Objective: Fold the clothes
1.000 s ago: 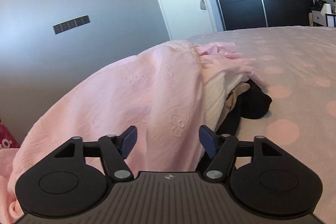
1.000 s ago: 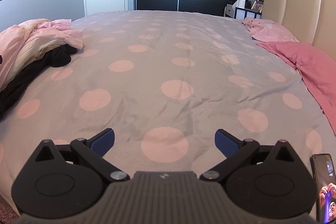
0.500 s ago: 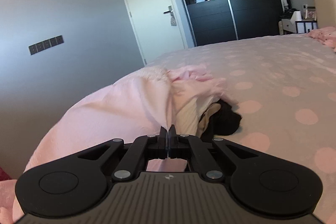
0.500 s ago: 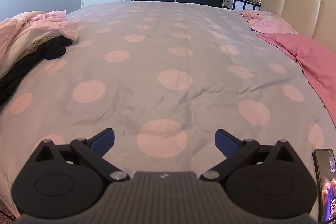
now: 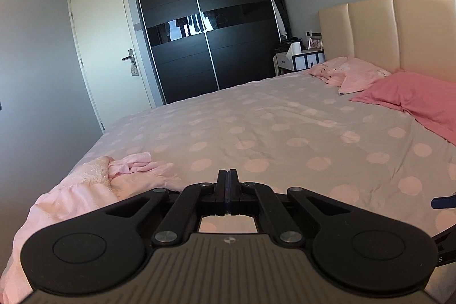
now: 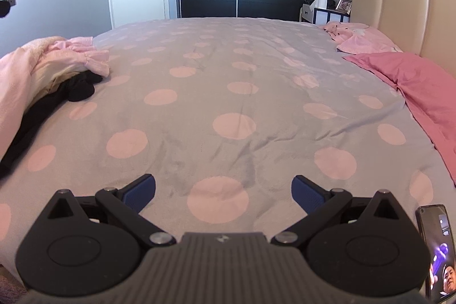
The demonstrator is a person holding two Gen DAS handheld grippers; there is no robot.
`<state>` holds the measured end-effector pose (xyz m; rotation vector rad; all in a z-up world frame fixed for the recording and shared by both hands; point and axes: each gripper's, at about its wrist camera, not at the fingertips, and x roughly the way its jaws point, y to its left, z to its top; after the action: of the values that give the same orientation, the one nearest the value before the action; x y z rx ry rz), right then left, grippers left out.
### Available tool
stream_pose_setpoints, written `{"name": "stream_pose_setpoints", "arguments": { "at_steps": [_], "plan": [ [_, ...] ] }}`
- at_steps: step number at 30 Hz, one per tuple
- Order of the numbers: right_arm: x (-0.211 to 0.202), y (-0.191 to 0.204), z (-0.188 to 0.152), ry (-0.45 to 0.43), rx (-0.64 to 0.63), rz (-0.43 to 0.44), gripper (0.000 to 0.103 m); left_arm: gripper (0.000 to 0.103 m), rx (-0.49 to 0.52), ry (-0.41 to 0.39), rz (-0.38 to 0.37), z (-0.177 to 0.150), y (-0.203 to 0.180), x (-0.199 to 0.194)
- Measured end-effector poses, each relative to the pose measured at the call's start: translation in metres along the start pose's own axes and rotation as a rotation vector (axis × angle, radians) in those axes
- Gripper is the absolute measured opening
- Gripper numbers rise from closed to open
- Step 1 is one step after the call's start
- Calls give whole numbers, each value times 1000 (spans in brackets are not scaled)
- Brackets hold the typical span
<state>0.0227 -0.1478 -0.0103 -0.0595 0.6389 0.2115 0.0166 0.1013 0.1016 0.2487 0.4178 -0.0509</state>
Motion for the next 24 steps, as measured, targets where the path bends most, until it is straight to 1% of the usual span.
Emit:
{"name": "stream_pose_setpoints", "arguments": {
  "at_steps": [2, 3, 5, 7, 9, 11, 12, 13, 14, 16, 18, 20, 24],
  "plan": [
    [-3, -2, 0, -6, 7, 3, 103, 0, -8, 30, 27, -3, 1, 3],
    [-5, -3, 1, -9, 11, 4, 103, 2, -4, 38, 50, -5, 3, 3],
    [-9, -5, 1, -16, 18, 7, 103, 12, 8, 48, 110, -11, 10, 4],
    [-12, -8, 1, -22, 25, 10, 103, 28, 8, 65, 174, -19, 25, 7],
    [-16, -10, 2, -28, 32, 13, 103, 31, -10, 109, 242, -27, 43, 14],
    [-17, -11, 2, -29, 38, 15, 103, 31, -17, 157, 307, -38, 63, 24],
    [-17, -10, 1, -29, 40, 15, 102, 35, -12, 178, 339, -45, 72, 28],
    [-16, -10, 1, -26, 39, 15, 103, 42, -2, 199, 370, -52, 79, 33],
    [-15, -9, 1, -21, 36, 16, 103, 45, 12, 216, 402, -59, 86, 38],
    [-12, -7, 0, -11, 25, 16, 103, 56, 46, 250, 479, -75, 97, 50],
    [-8, -6, -1, 1, 14, 15, 103, 60, 57, 296, 541, -90, 111, 63],
    [-4, -4, -1, 11, 6, 9, 103, 60, 39, 342, 544, -103, 123, 75],
    [6, -2, -4, 39, -8, -16, 103, 61, 50, 374, 552, -124, 132, 91]
  ]
}}
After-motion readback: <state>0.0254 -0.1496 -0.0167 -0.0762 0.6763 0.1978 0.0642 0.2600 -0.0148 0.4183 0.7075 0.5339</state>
